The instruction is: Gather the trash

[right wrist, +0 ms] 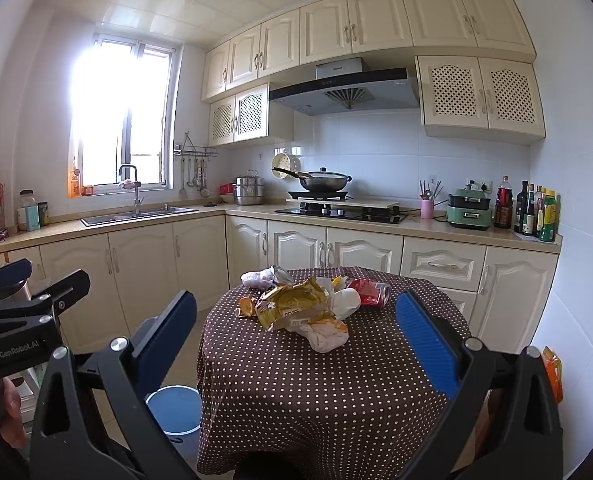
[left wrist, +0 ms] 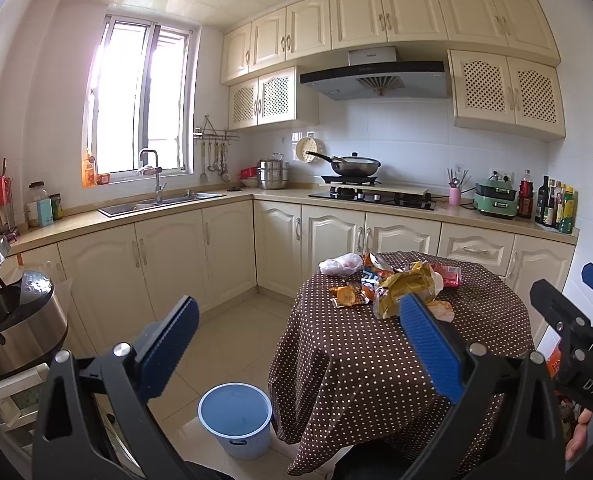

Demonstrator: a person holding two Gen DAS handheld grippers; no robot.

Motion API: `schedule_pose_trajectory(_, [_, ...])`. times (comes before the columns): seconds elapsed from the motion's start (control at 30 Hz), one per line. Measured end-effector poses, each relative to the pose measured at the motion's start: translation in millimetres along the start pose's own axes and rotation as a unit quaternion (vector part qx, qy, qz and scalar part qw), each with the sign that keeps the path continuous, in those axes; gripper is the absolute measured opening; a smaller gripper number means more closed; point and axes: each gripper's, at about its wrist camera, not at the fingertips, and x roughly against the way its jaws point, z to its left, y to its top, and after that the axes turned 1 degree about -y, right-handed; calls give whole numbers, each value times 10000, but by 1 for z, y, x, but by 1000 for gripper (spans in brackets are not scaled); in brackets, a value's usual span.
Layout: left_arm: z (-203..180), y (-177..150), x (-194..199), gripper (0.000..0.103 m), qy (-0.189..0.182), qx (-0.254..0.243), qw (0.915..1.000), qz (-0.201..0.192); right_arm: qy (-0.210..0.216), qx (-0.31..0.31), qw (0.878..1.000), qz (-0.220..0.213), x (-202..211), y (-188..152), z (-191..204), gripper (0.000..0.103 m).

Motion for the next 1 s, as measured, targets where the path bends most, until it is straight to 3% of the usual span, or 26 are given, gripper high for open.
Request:
schedule_pose_trajectory(0.37, [-1, -1, -2, 98, -121, -7, 9999, 12, -36, -35, 10000, 50, -3, -2, -1, 96])
schedule_pose_trajectory(0.63, [-5, 8, -28, 98, -223, -122, 9997, 19, -34, -146, 9996, 228, -35, 2, -8, 96])
schedule_pose_trajectory(0.87, [-11, 6, -70, 98, -330, -176, 9988, 328, 43, -382, 9983, 429, -69, -2, -21, 96])
schedule_pose_trajectory(1.0, [-12, 1, -100, 98, -436, -127, 9968, 660, 122, -520, 9954, 801, -98, -10, -34, 96])
